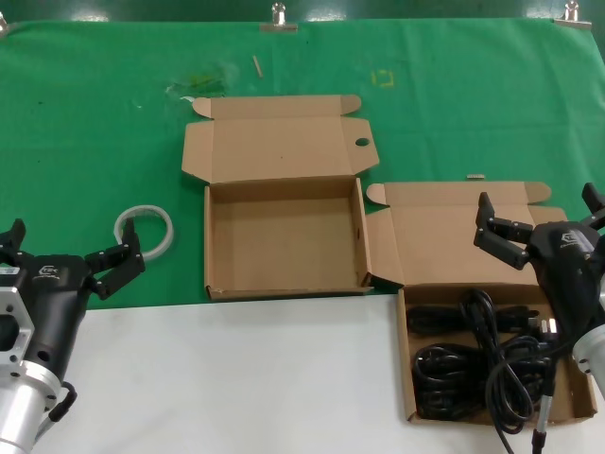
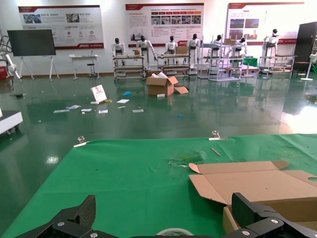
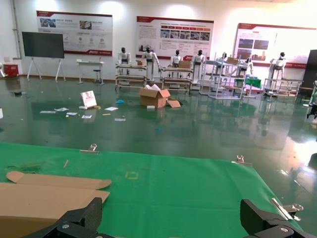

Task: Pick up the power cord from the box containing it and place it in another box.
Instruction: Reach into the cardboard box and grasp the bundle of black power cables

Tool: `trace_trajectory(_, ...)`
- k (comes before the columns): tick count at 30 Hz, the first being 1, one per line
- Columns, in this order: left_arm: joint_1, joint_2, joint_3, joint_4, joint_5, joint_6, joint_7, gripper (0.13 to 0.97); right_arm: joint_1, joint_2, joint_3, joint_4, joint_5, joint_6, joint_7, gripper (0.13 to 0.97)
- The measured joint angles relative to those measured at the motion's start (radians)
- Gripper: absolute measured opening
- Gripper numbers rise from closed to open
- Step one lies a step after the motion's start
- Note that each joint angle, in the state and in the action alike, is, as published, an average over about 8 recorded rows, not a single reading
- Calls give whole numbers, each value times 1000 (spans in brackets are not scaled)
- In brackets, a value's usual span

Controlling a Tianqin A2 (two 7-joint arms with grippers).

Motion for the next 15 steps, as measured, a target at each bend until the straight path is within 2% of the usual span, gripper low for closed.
trace_trajectory(12, 0, 0, 0, 0, 0, 0, 0, 963, 0, 1, -1, 1, 1, 1, 0, 966)
trace_trajectory(15, 0, 0, 0, 0, 0, 0, 0, 961, 2, 33, -18, 21, 21, 14, 3, 966)
